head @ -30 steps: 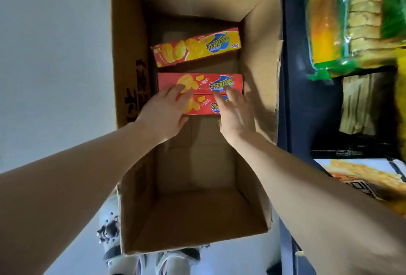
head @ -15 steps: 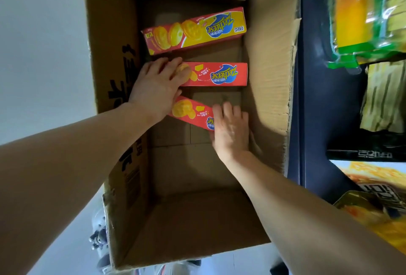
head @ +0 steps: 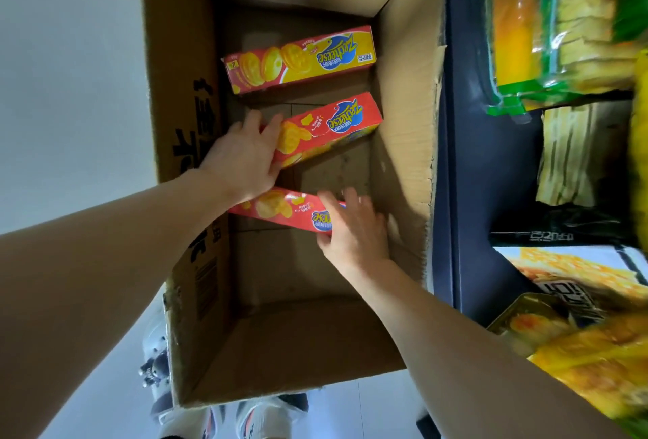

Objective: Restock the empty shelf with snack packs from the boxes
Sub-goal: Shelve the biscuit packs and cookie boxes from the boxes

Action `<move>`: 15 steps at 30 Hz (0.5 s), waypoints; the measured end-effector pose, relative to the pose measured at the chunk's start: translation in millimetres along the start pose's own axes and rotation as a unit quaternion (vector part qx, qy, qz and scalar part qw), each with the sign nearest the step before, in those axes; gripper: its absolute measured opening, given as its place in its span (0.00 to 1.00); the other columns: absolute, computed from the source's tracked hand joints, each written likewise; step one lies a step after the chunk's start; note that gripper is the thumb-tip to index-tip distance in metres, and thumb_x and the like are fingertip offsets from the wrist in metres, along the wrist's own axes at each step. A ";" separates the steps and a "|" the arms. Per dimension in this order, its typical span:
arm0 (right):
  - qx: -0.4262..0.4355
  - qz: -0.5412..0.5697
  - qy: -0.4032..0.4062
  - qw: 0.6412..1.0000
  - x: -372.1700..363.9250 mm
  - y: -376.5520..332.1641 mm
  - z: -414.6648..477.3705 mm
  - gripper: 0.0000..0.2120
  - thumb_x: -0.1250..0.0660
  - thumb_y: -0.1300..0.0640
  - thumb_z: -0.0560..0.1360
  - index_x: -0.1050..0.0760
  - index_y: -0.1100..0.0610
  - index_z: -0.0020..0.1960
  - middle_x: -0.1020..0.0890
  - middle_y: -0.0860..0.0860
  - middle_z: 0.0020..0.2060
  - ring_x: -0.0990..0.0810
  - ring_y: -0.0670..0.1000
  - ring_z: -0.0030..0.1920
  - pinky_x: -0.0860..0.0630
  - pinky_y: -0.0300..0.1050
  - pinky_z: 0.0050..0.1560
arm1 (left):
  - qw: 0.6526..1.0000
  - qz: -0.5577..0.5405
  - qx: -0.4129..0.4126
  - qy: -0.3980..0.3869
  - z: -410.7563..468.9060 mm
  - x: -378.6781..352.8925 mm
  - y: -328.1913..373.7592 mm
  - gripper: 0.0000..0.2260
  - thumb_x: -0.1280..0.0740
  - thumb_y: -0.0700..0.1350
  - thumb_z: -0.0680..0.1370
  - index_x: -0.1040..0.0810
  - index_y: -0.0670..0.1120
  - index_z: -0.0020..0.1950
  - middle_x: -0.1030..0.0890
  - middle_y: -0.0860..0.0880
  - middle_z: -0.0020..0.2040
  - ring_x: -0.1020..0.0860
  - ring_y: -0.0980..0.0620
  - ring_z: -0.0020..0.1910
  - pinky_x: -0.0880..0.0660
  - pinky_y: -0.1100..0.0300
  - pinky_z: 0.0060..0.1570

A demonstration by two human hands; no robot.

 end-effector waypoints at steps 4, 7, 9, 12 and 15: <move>-0.065 0.019 -0.053 0.996 18.0 1.7 -41.1 0.31 0.27 0.46 0.72 0.36 0.48 0.70 0.28 0.53 0.59 0.27 0.57 0.61 0.24 0.56 0.51 | 0.996 -0.024 0.058 -0.060 -24.5 25.9 9.8 0.26 0.37 0.53 0.80 0.38 0.43 0.74 0.32 0.37 0.64 0.24 0.33 0.57 0.25 0.44 0.53; -0.142 0.056 -0.089 0.984 38.1 4.1 -71.5 0.28 0.31 0.43 0.74 0.37 0.50 0.69 0.27 0.53 0.60 0.26 0.57 0.61 0.23 0.54 0.53 | 0.988 -0.063 0.113 -0.088 -51.4 49.2 11.4 0.24 0.39 0.54 0.80 0.35 0.43 0.71 0.30 0.37 0.63 0.25 0.31 0.58 0.26 0.44 0.57; -0.204 0.121 -0.108 0.966 51.2 5.9 -89.7 0.25 0.32 0.42 0.74 0.34 0.52 0.65 0.24 0.53 0.59 0.23 0.59 0.58 0.23 0.53 0.55 | 0.983 -0.092 0.138 -0.081 -74.4 70.1 13.8 0.23 0.39 0.55 0.80 0.34 0.44 0.70 0.29 0.37 0.63 0.24 0.31 0.58 0.25 0.43 0.58; -0.327 0.331 -0.150 0.872 80.9 4.7 -123.2 0.23 0.30 0.40 0.73 0.32 0.52 0.60 0.20 0.53 0.55 0.19 0.58 0.51 0.19 0.54 0.50 | 0.957 -0.188 0.205 -0.083 -117.5 100.6 18.7 0.27 0.37 0.59 0.75 0.30 0.43 0.67 0.26 0.38 0.61 0.23 0.33 0.58 0.24 0.44 0.57; -0.406 0.529 -0.218 0.713 119.6 -6.8 -163.7 0.24 0.29 0.40 0.74 0.32 0.51 0.63 0.18 0.54 0.55 0.15 0.58 0.46 0.17 0.55 0.43 | 0.872 -0.388 0.286 -0.085 -172.0 125.6 24.6 0.28 0.31 0.59 0.68 0.26 0.45 0.63 0.20 0.40 0.56 0.19 0.39 0.51 0.18 0.45 0.45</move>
Point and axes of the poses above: each hand's wrist, its own z-axis towards the middle knuckle, its own x-axis out of the back of the hand, y = z × x, the point moved 5 cm from there along z, towards the middle knuckle
